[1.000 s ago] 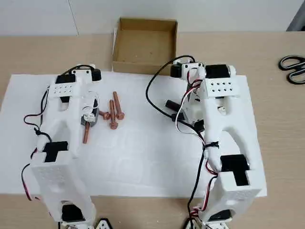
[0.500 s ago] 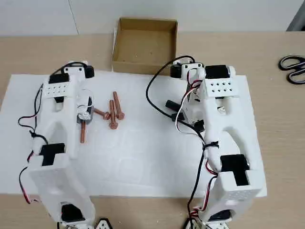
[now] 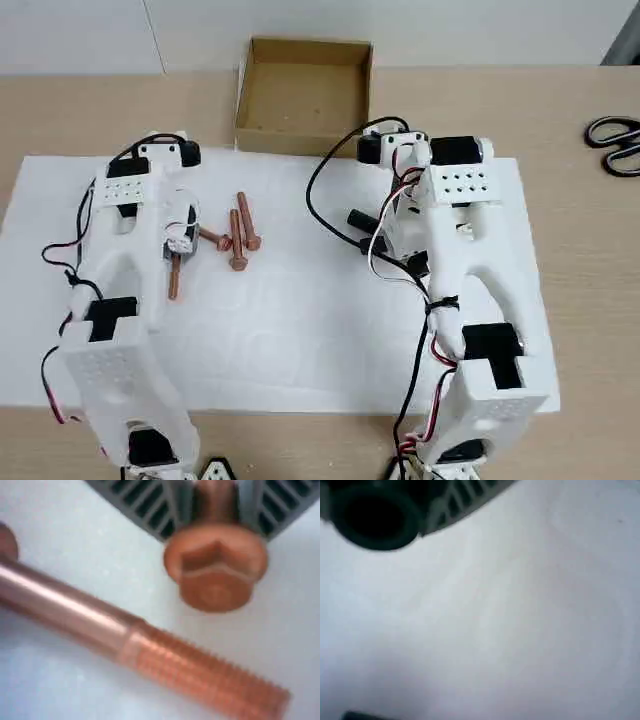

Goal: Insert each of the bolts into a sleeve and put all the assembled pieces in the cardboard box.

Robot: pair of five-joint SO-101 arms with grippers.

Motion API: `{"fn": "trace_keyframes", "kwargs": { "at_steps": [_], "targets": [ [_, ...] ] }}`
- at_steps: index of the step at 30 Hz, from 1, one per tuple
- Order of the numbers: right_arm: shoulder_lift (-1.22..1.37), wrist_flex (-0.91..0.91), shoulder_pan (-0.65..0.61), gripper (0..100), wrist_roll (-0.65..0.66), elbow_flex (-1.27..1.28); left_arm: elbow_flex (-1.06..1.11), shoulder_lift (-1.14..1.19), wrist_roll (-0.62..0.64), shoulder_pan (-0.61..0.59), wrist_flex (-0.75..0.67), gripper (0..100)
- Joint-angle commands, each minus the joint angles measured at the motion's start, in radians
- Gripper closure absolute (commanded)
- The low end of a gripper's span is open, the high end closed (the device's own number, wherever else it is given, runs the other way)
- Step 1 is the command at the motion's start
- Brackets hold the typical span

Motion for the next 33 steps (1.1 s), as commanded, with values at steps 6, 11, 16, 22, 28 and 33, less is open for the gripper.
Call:
{"fn": "trace_keyframes", "kwargs": {
  "at_steps": [6, 11, 16, 22, 28, 33],
  "targets": [
    [-0.064, -0.012, -0.004, 99.4, -0.005, -0.006, -0.008, -0.061, 0.035, -0.006, -0.017, 100],
    [-0.065, -0.002, -0.004, 99.4, -0.008, -0.034, -0.007, -0.253, 0.031, -0.005, 0.029, 100],
    [-0.101, 0.001, -0.013, 99.4, -0.006, -0.046, -0.005, -0.451, 0.005, -0.005, 0.107, 100],
    [-0.357, 0.048, -0.079, 99.5, -0.005, -0.041, -0.007, -0.624, 0.106, 0.014, 0.255, 100],
    [-0.624, 0.05, -0.139, 99.5, -0.005, -0.032, -0.005, -0.858, 0.195, 0.066, 0.302, 100],
    [-0.845, 0.047, -0.137, 99.5, -0.006, 0.068, -0.004, -1.06, 0.212, 0.133, 0.302, 100]
  ]
}}
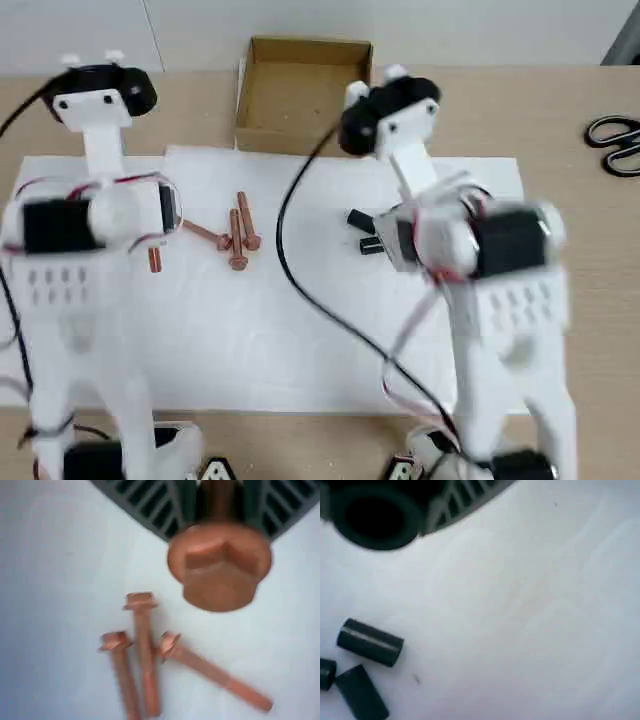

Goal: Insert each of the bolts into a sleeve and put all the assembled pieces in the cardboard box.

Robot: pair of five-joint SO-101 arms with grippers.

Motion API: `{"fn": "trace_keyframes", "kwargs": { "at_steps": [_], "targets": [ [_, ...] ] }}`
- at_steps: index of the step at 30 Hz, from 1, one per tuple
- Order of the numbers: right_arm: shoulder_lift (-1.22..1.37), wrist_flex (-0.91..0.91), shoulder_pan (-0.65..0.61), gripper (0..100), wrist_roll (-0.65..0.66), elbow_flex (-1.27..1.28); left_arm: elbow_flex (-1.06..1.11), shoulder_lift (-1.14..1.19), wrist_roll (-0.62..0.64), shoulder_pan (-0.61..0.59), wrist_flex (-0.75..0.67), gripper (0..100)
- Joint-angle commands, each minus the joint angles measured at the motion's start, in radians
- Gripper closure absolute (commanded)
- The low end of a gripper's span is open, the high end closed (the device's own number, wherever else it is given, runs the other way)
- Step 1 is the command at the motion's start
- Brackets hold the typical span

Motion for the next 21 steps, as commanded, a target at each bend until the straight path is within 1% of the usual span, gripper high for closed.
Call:
{"fn": "trace_keyframes", "kwargs": {
  "at_steps": [1, 5, 7, 10, 14, 16, 21],
  "targets": [
    [-0.183, -0.001, -0.002, 99.5, -0.005, 0.055, -0.005, -0.161, 0.015, 0.046, 0.005, 100],
    [-0.325, -0.059, -0.001, 99.5, -0.005, 0.204, -0.004, -0.25, 0.031, 0.083, -0.018, 100],
    [-0.375, -0.102, -0.001, 99.5, -0.005, 0.316, 0.01, -0.276, 0.1, 0.084, -0.055, 100],
    [-0.449, -0.174, -0.004, 99.5, -0.009, 0.474, 0.094, -0.304, 0.189, 0.087, -0.133, 100],
    [-0.55, -0.357, -0.012, 99.5, -0.012, 0.687, 0.254, -0.35, 0.238, 0.089, -0.259, 100],
    [-0.61, -0.446, -0.053, 99.5, -0.032, 0.796, 0.325, -0.39, 0.259, 0.12, -0.319, 100],
    [-0.8, -0.599, -0.163, 99.5, -0.126, 1.002, 0.464, -0.554, 0.259, 0.244, -0.434, 100]
  ]
}}
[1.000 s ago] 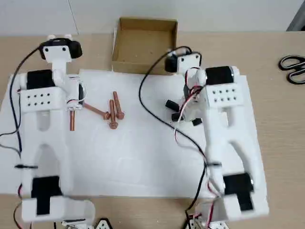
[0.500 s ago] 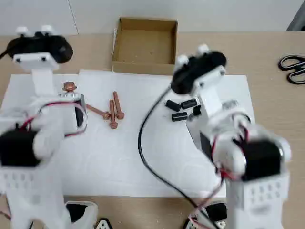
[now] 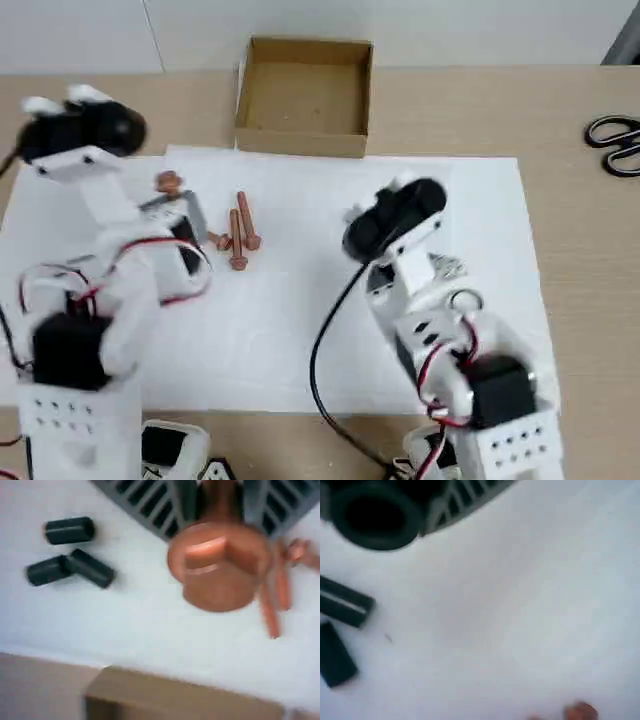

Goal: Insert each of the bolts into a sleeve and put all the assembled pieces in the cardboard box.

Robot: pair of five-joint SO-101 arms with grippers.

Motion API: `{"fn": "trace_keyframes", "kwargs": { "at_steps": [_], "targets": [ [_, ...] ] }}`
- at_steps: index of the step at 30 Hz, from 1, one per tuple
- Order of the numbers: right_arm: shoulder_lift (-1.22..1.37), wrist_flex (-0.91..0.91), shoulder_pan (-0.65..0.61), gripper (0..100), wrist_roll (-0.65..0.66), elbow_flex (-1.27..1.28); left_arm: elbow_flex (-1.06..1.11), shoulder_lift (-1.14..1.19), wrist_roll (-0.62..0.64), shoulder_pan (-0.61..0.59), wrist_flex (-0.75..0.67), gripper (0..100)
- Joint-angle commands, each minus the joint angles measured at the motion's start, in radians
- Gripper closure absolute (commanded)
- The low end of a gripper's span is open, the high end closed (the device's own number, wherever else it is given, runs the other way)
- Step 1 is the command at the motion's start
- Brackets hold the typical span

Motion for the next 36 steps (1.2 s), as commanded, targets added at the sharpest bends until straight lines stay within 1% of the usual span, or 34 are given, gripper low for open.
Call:
{"fn": "trace_keyframes", "kwargs": {
  "at_steps": [1, 4, 8, 10, 13, 16, 20, 23, 27, 32, 36],
  "targets": [
    [-0.137, -0.127, -0.065, 99.5, -0.048, 0.107, 0.081, -0.13, 0.009, 0.071, -0.118, 100],
    [-0.213, -0.197, -0.081, 99.5, -0.052, 0.201, 0.22, -0.204, 0.009, 0.095, -0.232, 100],
    [-0.255, -0.242, -0.082, 99.5, -0.052, 0.281, 0.412, -0.279, 0.011, 0.095, -0.377, 100],
    [-0.268, -0.257, -0.104, 99.5, -0.054, 0.302, 0.478, -0.315, 0.011, 0.095, -0.427, 100],
    [-0.272, -0.259, -0.168, 99.5, -0.058, 0.316, 0.561, -0.361, 0.008, 0.097, -0.491, 100],
    [-0.272, -0.259, -0.203, 99.5, -0.118, 0.318, 0.622, -0.4, 0.008, 0.143, -0.537, 100],
    [-0.305, -0.259, -0.205, 99.5, -0.175, 0.325, 0.65, -0.417, 0.011, 0.226, -0.559, 100],
    [-0.384, -0.262, -0.205, 99.5, -0.176, 0.371, 0.651, -0.416, 0.011, 0.236, -0.559, 100],
    [-0.464, -0.317, -0.206, 99.5, -0.167, 0.457, 0.645, -0.416, 0.011, 0.272, -0.56, 100],
    [-0.498, -0.329, -0.282, 99.5, -0.173, 0.506, 0.665, -0.402, 0.006, 0.331, -0.66, 100],
    [-0.498, -0.331, -0.321, 99.5, -0.173, 0.517, 0.664, -0.362, 0.006, 0.358, -0.671, 100]
  ]
}}
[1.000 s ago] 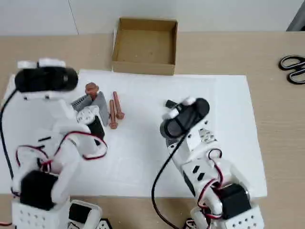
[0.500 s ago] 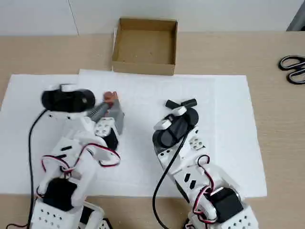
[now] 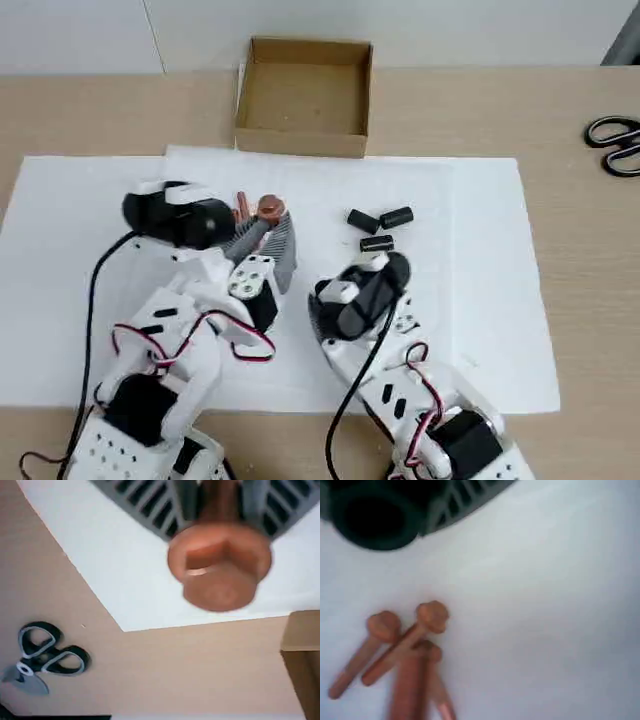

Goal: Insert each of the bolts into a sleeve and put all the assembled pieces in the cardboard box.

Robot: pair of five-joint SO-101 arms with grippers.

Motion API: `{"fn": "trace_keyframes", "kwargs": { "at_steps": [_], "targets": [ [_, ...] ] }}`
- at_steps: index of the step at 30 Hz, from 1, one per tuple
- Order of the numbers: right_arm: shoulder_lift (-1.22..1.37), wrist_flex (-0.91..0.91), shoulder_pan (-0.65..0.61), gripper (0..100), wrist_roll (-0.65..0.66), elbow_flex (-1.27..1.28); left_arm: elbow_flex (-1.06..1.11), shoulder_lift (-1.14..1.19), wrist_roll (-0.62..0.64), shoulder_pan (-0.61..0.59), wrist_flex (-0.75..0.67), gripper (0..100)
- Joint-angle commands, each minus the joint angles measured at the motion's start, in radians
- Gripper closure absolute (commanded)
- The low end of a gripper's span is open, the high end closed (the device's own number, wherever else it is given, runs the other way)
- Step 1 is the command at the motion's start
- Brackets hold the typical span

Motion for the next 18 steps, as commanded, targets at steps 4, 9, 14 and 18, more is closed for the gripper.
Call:
{"fn": "trace_keyframes", "kwargs": {
  "at_steps": [4, 9, 14, 18],
  "targets": [
    [-0.015, -0.045, -0.025, 99.5, -0.006, -0.003, -0.007, 0.021, 0.005, 0.018, -0.034, 100],
    [-0.015, -0.045, -0.025, 99.5, -0.006, -0.003, -0.008, 0.021, 0.008, 0.02, -0.032, 100],
    [-0.015, -0.045, -0.022, 99.5, -0.006, -0.003, -0.012, 0.017, 0.087, 0.015, -0.032, 100],
    [-0.015, -0.045, -0.022, 99.5, -0.006, -0.003, -0.061, 0.021, 0.13, 0.018, 0.031, 100]
  ]
}}
